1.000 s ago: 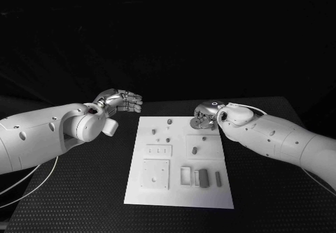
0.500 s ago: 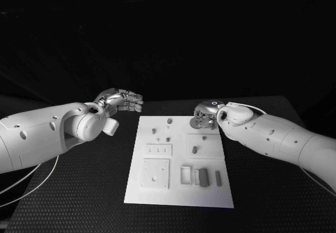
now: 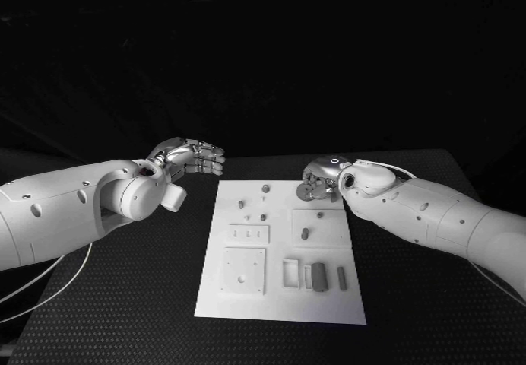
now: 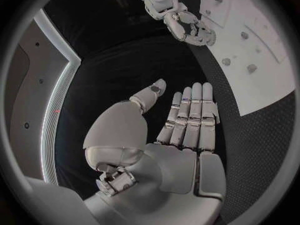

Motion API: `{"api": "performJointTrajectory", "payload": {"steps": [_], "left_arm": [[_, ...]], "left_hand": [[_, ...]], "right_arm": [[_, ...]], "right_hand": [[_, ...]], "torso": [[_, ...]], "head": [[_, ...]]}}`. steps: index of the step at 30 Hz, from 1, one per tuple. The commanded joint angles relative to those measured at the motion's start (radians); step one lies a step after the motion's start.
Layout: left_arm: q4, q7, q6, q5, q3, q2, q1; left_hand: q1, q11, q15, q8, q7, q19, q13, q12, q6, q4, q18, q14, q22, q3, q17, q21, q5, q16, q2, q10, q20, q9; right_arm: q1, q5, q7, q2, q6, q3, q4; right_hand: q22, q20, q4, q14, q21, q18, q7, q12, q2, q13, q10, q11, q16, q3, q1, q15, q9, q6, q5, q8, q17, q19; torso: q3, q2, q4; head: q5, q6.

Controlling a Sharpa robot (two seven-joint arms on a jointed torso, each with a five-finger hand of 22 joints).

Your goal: Assemble the parts on the task board

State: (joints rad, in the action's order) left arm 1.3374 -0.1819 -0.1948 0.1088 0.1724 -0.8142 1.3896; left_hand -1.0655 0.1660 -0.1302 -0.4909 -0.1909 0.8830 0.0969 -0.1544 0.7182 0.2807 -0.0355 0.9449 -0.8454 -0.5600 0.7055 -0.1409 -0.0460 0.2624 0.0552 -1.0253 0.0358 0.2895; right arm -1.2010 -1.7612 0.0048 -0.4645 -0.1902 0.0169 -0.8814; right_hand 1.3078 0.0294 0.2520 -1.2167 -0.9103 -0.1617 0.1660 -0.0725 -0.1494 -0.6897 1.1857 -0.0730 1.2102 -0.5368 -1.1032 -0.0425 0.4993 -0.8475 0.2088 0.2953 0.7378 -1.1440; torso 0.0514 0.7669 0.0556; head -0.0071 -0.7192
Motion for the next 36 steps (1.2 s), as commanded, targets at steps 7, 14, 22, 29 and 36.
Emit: {"api": "performJointTrajectory", "payload": {"steps": [7,14,22,29,36], "left_arm": [[0.004,-0.004,0.017,0.001,-0.001,-0.001,0.001],[0.004,-0.004,0.016,0.001,-0.001,-0.003,0.001],[0.005,-0.004,0.015,0.002,-0.001,-0.005,0.001],[0.008,-0.004,0.014,0.002,-0.001,-0.009,0.001],[0.011,-0.004,0.011,0.002,-0.001,-0.013,0.001]], "left_hand": [[0.007,0.004,-0.003,0.003,-0.02,0.007,-0.001,0.004,0.0,0.002,-0.015,0.005,0.001,0.006,0.002,0.006,-0.003,-0.005,-0.001,-0.007,-0.002,-0.001],[0.007,0.004,-0.003,0.003,-0.02,0.007,-0.001,0.004,0.001,0.002,-0.015,0.005,0.001,0.006,0.002,0.006,-0.003,-0.005,-0.001,-0.007,-0.002,-0.001],[0.007,0.004,-0.003,0.003,-0.02,0.007,-0.001,0.005,0.001,0.002,-0.016,0.005,0.001,0.006,0.002,0.006,-0.003,-0.006,-0.001,-0.007,-0.002,-0.001],[0.007,0.004,-0.003,0.004,-0.019,0.007,-0.001,0.005,0.001,0.002,-0.016,0.005,0.001,0.006,0.002,0.007,-0.003,-0.006,-0.001,-0.008,-0.002,-0.001],[0.006,0.004,-0.003,0.004,-0.019,0.007,-0.001,0.005,0.001,0.003,-0.016,0.005,0.001,0.006,0.002,0.007,-0.003,-0.006,-0.001,-0.008,-0.002,0.0]], "right_arm": [[0.019,-0.037,-0.012,-0.003,0.034,0.012,-0.007],[0.019,-0.046,-0.029,-0.013,0.012,0.012,-0.024],[0.019,-0.071,-0.061,-0.034,-0.03,0.012,-0.063],[0.013,-0.095,-0.086,-0.053,-0.052,0.012,-0.101],[0.004,-0.112,-0.103,-0.064,-0.062,0.011,-0.14]], "right_hand": [[0.019,-0.001,0.035,-0.004,-0.01,-0.1,0.0,0.001,0.04,0.063,0.023,0.004,0.004,-0.01,-0.021,0.0,0.007,-0.031,0.003,0.013,-0.004,0.006],[0.02,0.0,0.038,-0.006,-0.012,-0.1,-0.004,0.002,0.043,0.072,0.035,0.007,0.004,-0.012,-0.038,-0.002,0.009,-0.04,0.002,0.017,-0.006,0.006],[0.02,0.0,0.036,-0.011,-0.015,-0.1,-0.006,0.002,0.038,0.078,0.044,0.01,0.007,-0.006,-0.032,-0.005,0.01,-0.046,0.002,0.019,-0.007,0.002],[0.019,0.001,0.035,-0.015,-0.018,-0.1,-0.009,0.001,0.034,0.082,0.054,0.013,0.009,-0.005,-0.029,-0.007,0.011,-0.053,0.002,0.021,-0.007,-0.003],[0.018,0.001,0.028,-0.02,-0.019,-0.1,-0.009,0.003,0.023,0.088,0.06,0.013,0.009,-0.003,-0.013,-0.008,0.011,-0.056,0.002,0.021,-0.009,-0.008]], "torso": [[0.0012,0.0,0.0004],[0.001,-0.001,-0.0006],[0.0012,0.0,-0.0001],[0.0001,0.0,-0.0008],[0.0008,0.0,-0.0007]], "head": [[-0.001,-0.002],[-0.003,-0.001],[-0.004,0.002],[-0.005,0.005],[-0.005,0.007]]}}
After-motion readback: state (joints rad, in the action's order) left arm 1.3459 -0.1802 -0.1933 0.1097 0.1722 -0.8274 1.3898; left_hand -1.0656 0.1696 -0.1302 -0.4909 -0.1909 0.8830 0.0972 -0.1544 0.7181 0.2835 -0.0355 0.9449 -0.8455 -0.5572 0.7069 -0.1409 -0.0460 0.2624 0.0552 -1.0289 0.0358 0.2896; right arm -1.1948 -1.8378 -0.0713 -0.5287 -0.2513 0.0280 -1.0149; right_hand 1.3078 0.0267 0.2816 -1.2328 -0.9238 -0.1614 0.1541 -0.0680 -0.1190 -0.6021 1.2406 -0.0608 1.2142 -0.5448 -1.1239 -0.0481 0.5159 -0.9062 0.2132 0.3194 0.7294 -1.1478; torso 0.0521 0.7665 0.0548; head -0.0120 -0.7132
